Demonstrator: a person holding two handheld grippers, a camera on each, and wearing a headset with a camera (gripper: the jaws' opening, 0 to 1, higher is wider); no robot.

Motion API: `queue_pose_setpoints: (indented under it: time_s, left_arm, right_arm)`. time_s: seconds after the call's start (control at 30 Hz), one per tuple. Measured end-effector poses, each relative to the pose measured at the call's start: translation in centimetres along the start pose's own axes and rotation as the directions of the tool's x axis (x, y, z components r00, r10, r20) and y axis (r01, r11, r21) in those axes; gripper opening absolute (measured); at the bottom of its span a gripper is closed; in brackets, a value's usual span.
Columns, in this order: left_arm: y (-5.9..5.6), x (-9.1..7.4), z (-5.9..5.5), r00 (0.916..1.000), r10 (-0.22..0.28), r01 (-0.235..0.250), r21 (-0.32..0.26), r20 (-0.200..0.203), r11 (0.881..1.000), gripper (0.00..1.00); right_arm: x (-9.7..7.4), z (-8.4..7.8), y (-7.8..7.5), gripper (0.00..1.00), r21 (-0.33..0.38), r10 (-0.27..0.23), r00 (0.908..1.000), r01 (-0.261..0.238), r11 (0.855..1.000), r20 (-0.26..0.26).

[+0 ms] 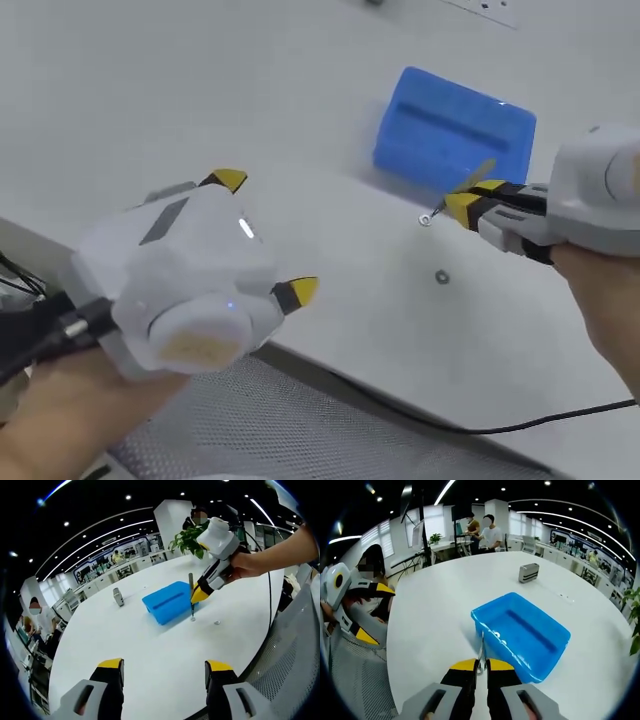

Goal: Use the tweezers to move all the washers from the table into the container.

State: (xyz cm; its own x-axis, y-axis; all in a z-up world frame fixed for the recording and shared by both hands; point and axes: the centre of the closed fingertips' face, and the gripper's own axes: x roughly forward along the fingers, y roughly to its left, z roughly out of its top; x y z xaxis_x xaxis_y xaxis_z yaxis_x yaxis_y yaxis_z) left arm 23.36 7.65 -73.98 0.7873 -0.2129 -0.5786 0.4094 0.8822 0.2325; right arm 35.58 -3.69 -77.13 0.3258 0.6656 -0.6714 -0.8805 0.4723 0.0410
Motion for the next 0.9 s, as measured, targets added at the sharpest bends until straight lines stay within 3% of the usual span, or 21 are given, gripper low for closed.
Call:
queue_pose_setpoints:
  time_s: [0.17, 0.27, 0.8, 0.9]
  left_arm:
    - [-0.01, 0.07, -0.06, 1.0000, -0.004, 0.004, -0.019, -0.002, 1.000, 0.74]
    - [0.41, 0.03, 0.02, 0.9998, 0.021, -0.021, -0.029, 0.002, 0.999, 0.81]
    - [0.32, 0.16, -0.66, 0.9990, 0.021, -0.022, -0.013, -0.038, 1.000, 0.84]
    - [0.46, 0.13, -0.64, 0.9989, 0.027, -0.028, -0.022, -0.038, 0.999, 0.86]
  right_arm:
    - [0.16, -0.19, -0.05, 0.04, -0.007, -0.008, 1.0000, 0.008, 1.000, -0.004]
    - [0.27, -0.10, -0.09, 0.04, 0.004, -0.005, 1.0000, 0.005, 1.000, 0.003]
    - [0.49, -0.53, -0.05, 0.04, -0.017, -0.008, 1.0000, 0.008, 1.000, 0.005]
    - [0.59, -0.54, 0.04, 0.03, -0.048, -0.015, 0.9999, 0.015, 0.999, 0.003]
